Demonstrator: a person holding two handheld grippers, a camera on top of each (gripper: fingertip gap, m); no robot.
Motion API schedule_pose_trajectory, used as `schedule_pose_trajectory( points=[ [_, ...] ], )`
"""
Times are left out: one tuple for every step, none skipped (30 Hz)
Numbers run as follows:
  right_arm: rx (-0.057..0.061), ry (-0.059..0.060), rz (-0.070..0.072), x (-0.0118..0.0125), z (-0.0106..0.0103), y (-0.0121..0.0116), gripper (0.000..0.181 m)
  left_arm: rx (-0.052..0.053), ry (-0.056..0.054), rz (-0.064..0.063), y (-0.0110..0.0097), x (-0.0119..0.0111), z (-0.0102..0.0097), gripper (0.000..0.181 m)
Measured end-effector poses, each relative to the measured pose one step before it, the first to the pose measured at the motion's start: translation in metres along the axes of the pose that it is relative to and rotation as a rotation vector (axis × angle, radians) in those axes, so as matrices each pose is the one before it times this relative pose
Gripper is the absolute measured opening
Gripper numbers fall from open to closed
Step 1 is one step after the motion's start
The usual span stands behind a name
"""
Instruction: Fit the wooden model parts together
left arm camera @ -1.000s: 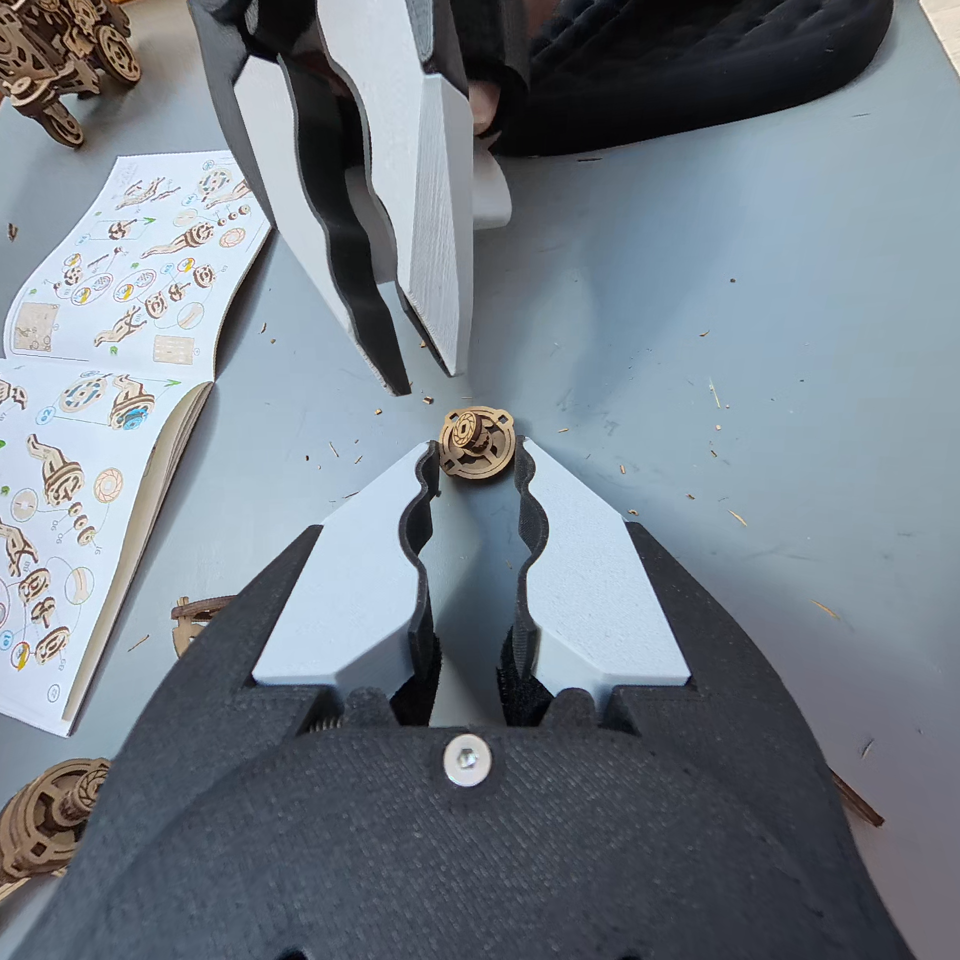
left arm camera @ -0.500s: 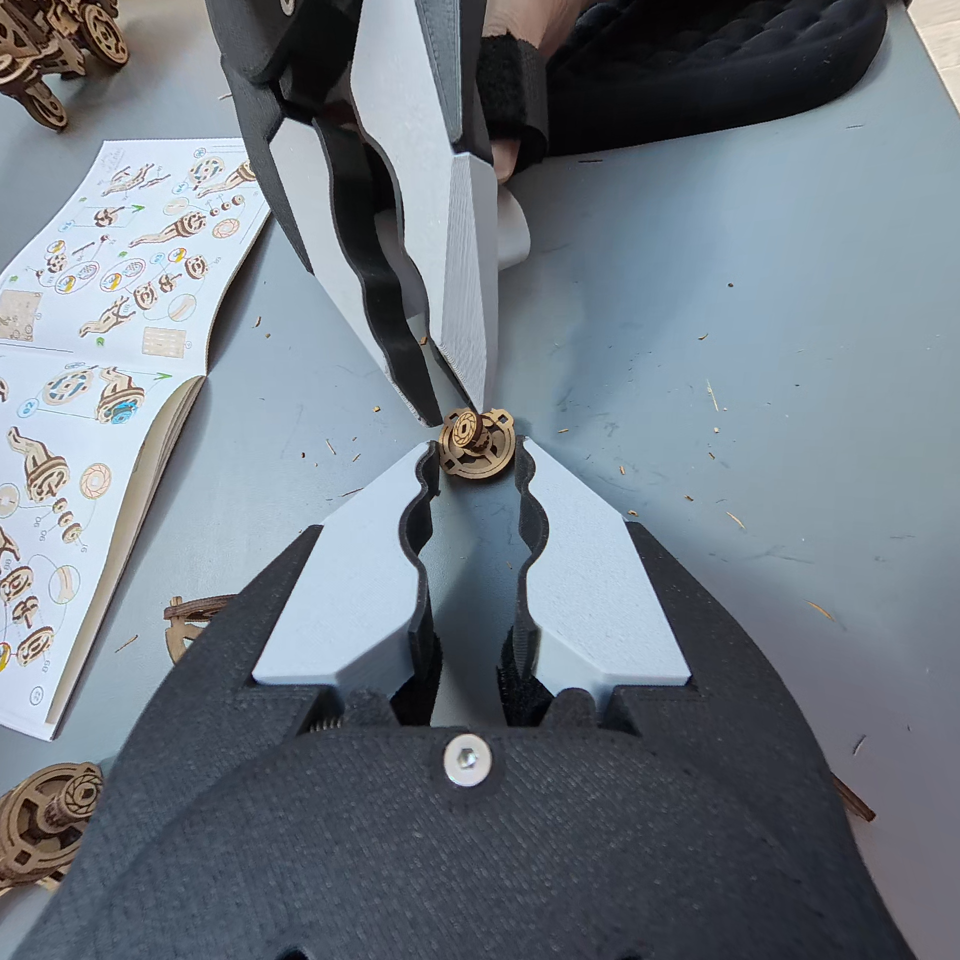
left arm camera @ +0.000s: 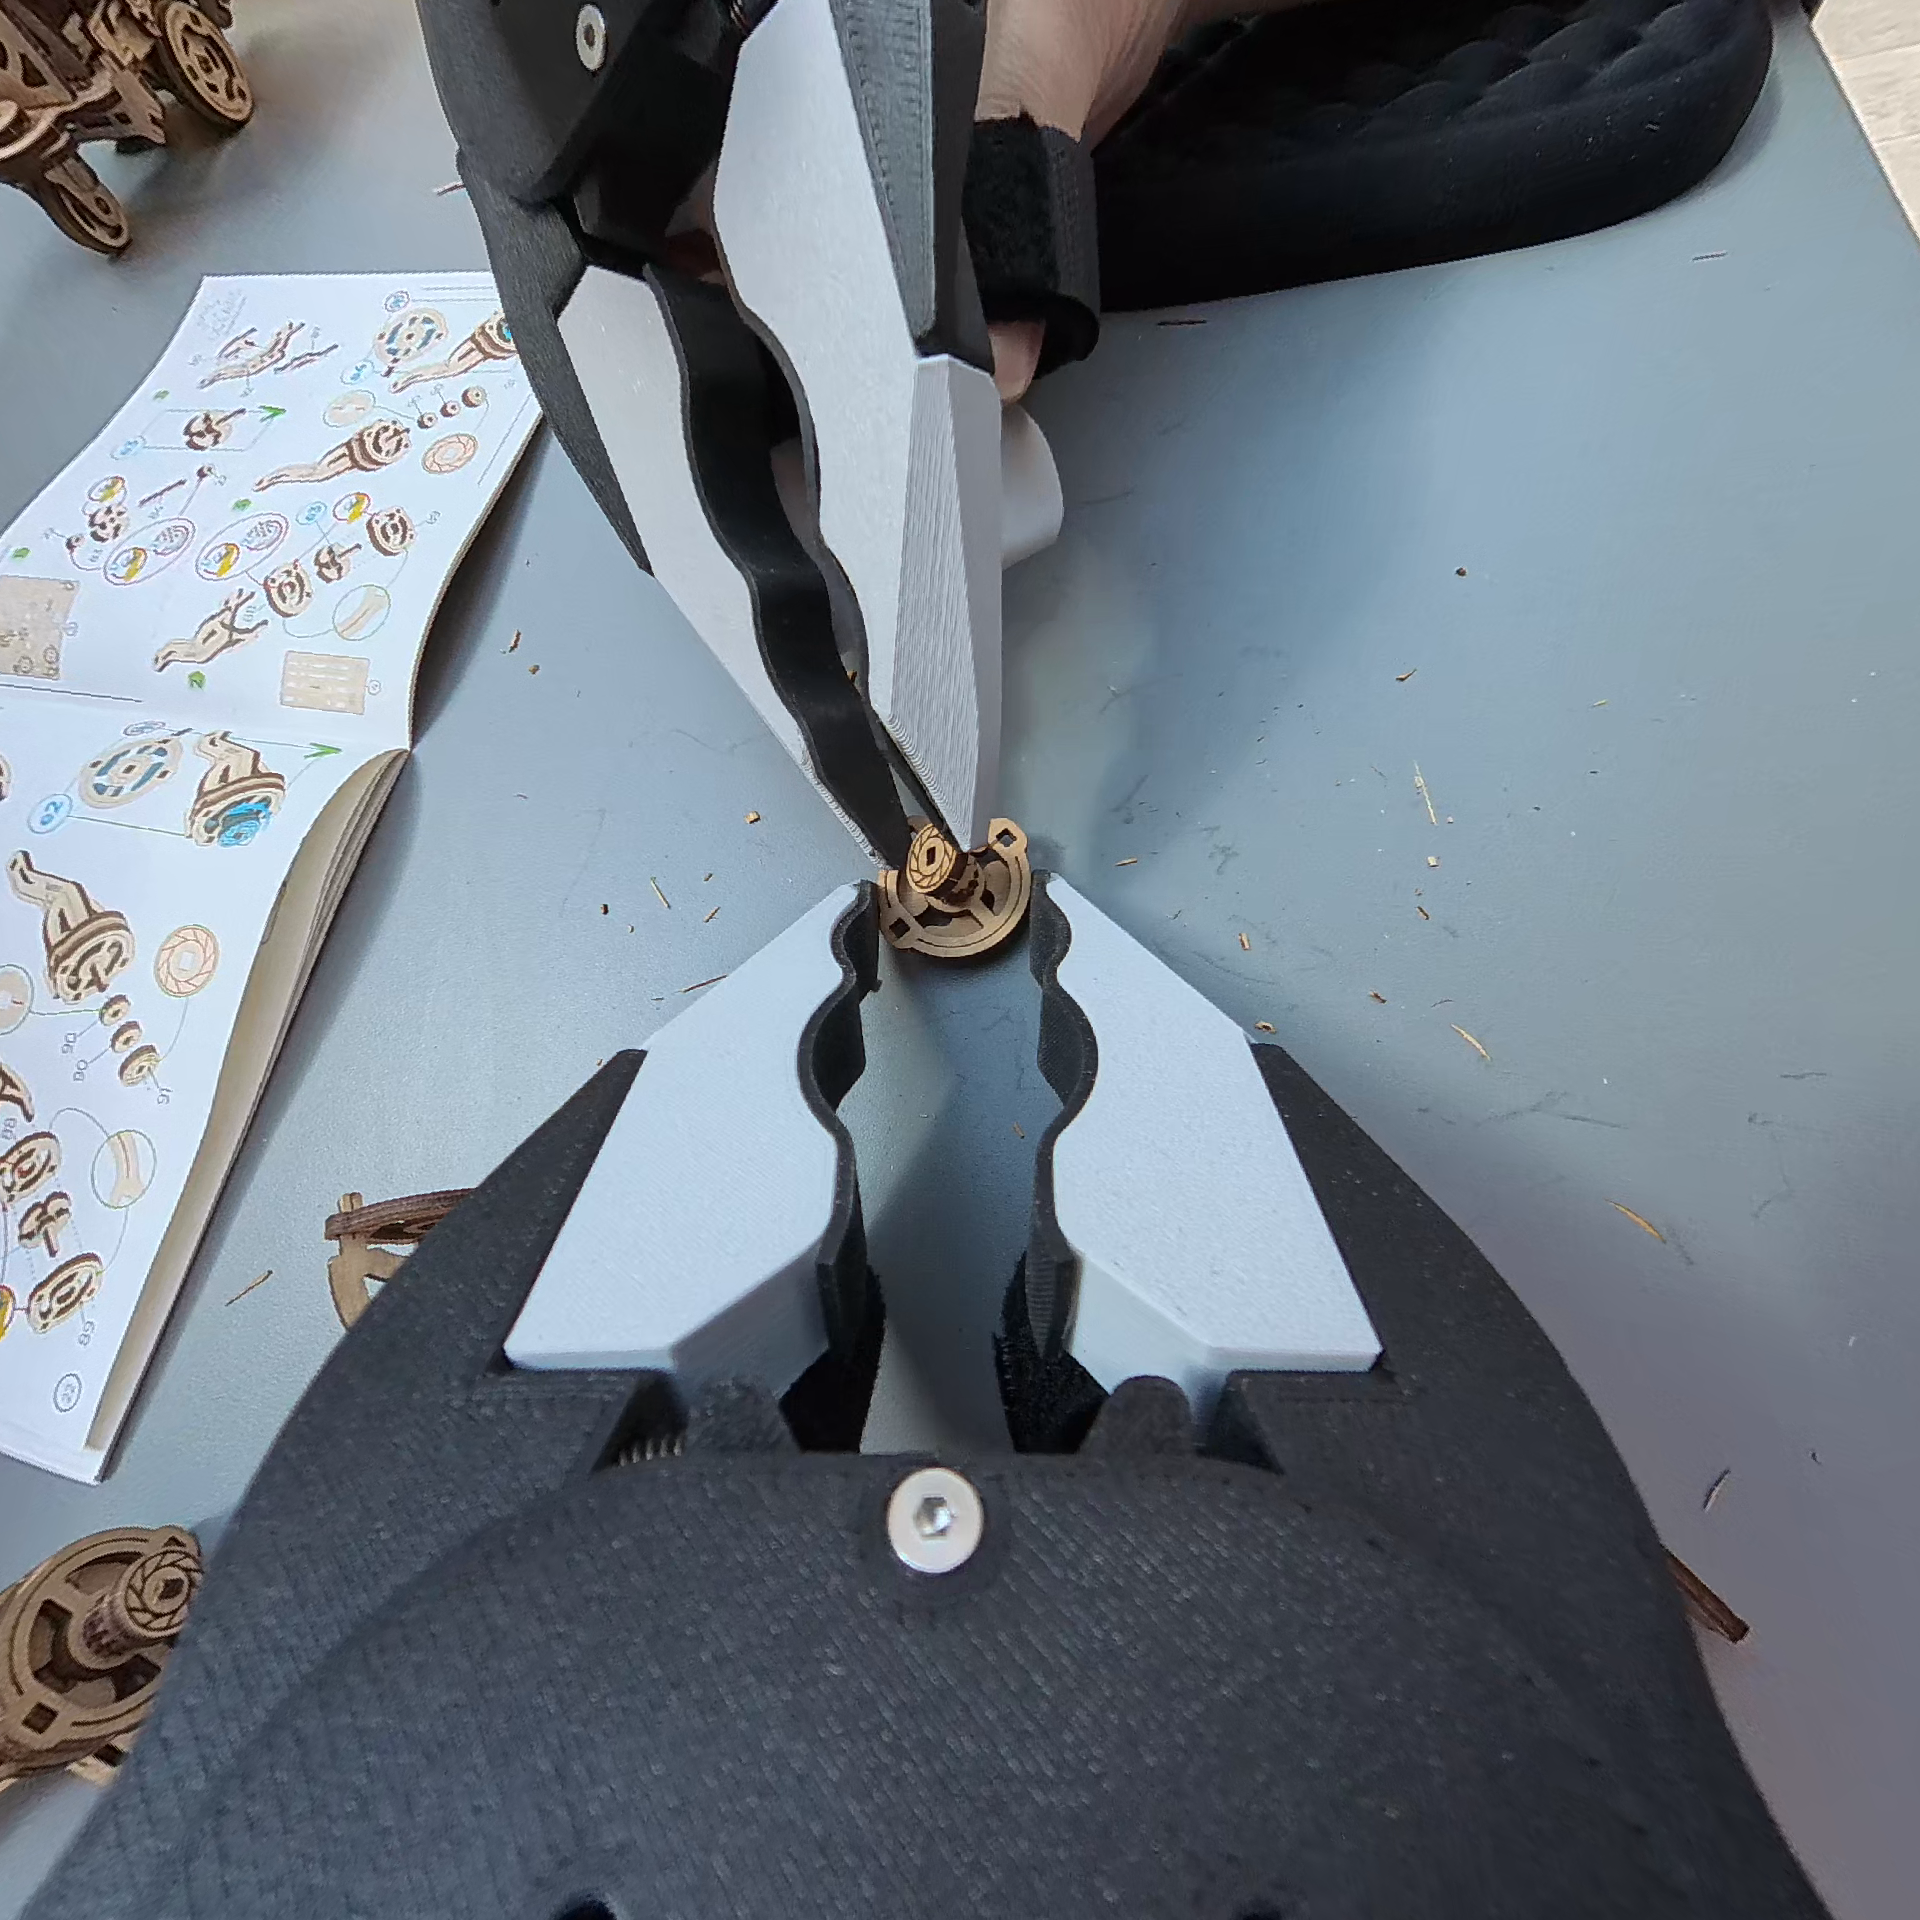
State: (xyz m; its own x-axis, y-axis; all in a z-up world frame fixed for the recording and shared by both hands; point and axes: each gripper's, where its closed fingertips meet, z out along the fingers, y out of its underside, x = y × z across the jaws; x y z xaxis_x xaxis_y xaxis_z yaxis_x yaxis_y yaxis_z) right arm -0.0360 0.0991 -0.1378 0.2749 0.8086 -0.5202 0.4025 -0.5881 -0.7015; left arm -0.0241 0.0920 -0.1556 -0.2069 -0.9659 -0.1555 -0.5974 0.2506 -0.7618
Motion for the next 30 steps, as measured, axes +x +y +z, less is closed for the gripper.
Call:
schedule_pose_trajectory(
  points=[
    [0.0029, -0.0024, -0.0197, -0.00164, -0.00020, -0.00070, 0.010, 0.0000, 0.0000, 0.0000, 0.00000, 0.00001, 0.00000, 0.027],
    [0.0026, -0.0029, -0.0380, -0.00259, -0.00020, -0.00104, 0.010, 0.0000, 0.0005, -0.0005, 0.00003, 0.00001, -0.00001, 0.027],
    [0.0040, 0.0150, -0.0553, -0.00121, -0.00033, -0.00151, 0.010, -0.0001, 0.0007, -0.0008, 0.00003, 0.00006, -0.00001, 0.027],
    [-0.0071, 0.0266, -0.0591, 0.00021, -0.00029, -0.00020, 0.011, 0.0000, 0.0004, -0.0004, -0.00003, -0.00003, 0.00007, 0.027],
    [-0.0134, 0.0207, -0.0565, -0.00029, -0.00012, 0.00069, 0.011, 0.0000, 0.0005, -0.0004, 0.00008, 0.00002, -0.00008, 0.027],
    [-0.0076, 0.0145, -0.0474, -0.00078, 0.00028, 0.00033, 0.011, 0.0000, 0.0006, -0.0006, 0.00003, 0.00003, -0.00001, 0.027],
    [-0.0079, 0.0043, -0.0325, -0.00162, 0.00062, 0.00082, 0.011, 0.0000, 0.0002, -0.0001, -0.00003, -0.00008, 0.00007, 0.027],
    [-0.0080, 0.0002, -0.0220, -0.00163, 0.00075, 0.00083, 0.011, 0.0000, -0.0002, 0.0004, 0.00003, 0.00006, -0.00007, 0.027],
    [-0.0039, 0.0138, -0.0231, 0.00049, 0.00072, 0.00019, 0.011, 0.0000, -0.0001, 0.0002, 0.00000, -0.00003, 0.00000, 0.027],
    [-0.0112, 0.0268, -0.0241, 0.00252, 0.00042, 0.00098, 0.011, 0.0000, 0.0000, 0.0000, 0.00000, 0.00000, 0.00000, 0.027],
    [-0.0124, 0.0107, -0.0231, 0.00041, 0.00043, 0.00121, 0.011, 0.0000, -0.0001, 0.0002, 0.00000, -0.00003, 0.00000, 0.027],
    [0.0014, 0.0080, -0.0146, 0.00019, -0.00005, -0.00064, 0.011, 0.0000, 0.0001, 0.0000, 0.00000, 0.00001, 0.00000, 0.027],
    [-0.0075, 0.0066, -0.0100, 0.00037, 0.00024, 0.00081, 0.011, 0.0000, 0.0001, -0.0002, 0.00000, 0.00003, 0.00000, 0.027],
    [-0.0014, 0.0022, -0.0050, 0.00000, -0.00017, -0.00003, 0.011, 0.0000, -0.0001, 0.0002, 0.00000, -0.00003, 0.00000, 0.027],
    [-0.0021, 0.0057, -0.0108, 0.00014, -0.00017, -0.00013, 0.011, 0.0000, -0.0002, 0.0003, -0.00002, 0.00004, 0.00000, 0.027],
    [-0.0035, 0.0107, -0.0163, 0.00058, -0.00011, -0.00001, 0.011, 0.0000, 0.0000, -0.0001, 0.00000, 0.00001, 0.00000, 0.027],
    [-0.0053, 0.0063, -0.0118, -0.00010, 0.00009, 0.00007, 0.011, 0.0000, 0.0002, -0.0002, 0.00003, -0.00006, -0.00001, 0.027],
    [-0.0043, 0.0055, -0.0087, 0.00012, -0.00004, -0.00001, 0.010, 0.0000, 0.0002, -0.0002, 0.00000, 0.00005, 0.00000, 0.027],
    [-0.0030, 0.0143, -0.0087, 0.00153, -0.00008, 0.00012, 0.011, 0.0000, 0.0003, -0.0003, 0.00002, -0.00003, -0.00001, 0.027],
    [-0.0023, 0.0034, -0.0092, -0.00017, 0.00009, 0.00006, 0.010, 0.0001, 0.0002, 0.0000, -0.00002, 0.00002, 0.00001, 0.027],
    [-0.0028, -0.0016, -0.0004, -0.00035, -0.00003, 0.00015, 0.011, 0.0002, -0.0003, 0.0009, -0.00005, 0.00000, 0.00002, 0.027],
    [-0.0011, -0.0033, 0.0084, 0.00016, -0.00007, 0.00011, 0.010, 0.0000, -0.0003, 0.0007, -0.00003, 0.00001, 0.00001, 0.027],
    [0.0016, -0.0062, 0.0138, 0.00008, -0.00008, 0.00007, 0.011, 0.0000, 0.0002, -0.0003, 0.00000, 0.00005, 0.00000, 0.027],
    [0.0007, -0.0036, 0.0107, 0.00020, 0.00003, 0.00006, 0.011, -0.0001, 0.0001, -0.0001, -0.00004, 0.00000, 0.00007, 0.027],
    [-0.0018, 0.0031, 0.0052, 0.00073, -0.00002, 0.00000, 0.011, 0.0000, 0.0001, 0.0004, -0.00001, -0.00001, 0.00000, 0.027],
    [-0.0026, 0.0042, 0.0021, 0.00010, 0.00028, -0.00009, 0.011, 0.0001, 0.0005, 0.0000, 0.00001, -0.00003, 0.00000, 0.027],
    [-0.0051, 0.0057, 0.0022, 0.00009, 0.00028, -0.00012, 0.011, -0.0002, 0.0007, -0.0008, -0.00002, 0.00003, -0.00009, 0.027],
    [-0.0061, 0.0049, 0.0040, -0.00003, 0.00014, 0.00006, 0.011, 0.0000, 0.0006, -0.0007, 0.00003, 0.00003, -0.00001, 0.027],
    [-0.0057, 0.0044, 0.0031, 0.00005, -0.00015, 0.00024, 0.011, -0.0001, 0.0002, -0.0005, -0.00002, -0.00006, 0.00006, 0.027],
    [-0.0048, 0.0071, -0.0029, 0.00036, -0.00042, 0.00054, 0.011, -0.0002, -0.0004, -0.0003, 0.00005, -0.00004, 0.00012, 0.027]
  ],
)
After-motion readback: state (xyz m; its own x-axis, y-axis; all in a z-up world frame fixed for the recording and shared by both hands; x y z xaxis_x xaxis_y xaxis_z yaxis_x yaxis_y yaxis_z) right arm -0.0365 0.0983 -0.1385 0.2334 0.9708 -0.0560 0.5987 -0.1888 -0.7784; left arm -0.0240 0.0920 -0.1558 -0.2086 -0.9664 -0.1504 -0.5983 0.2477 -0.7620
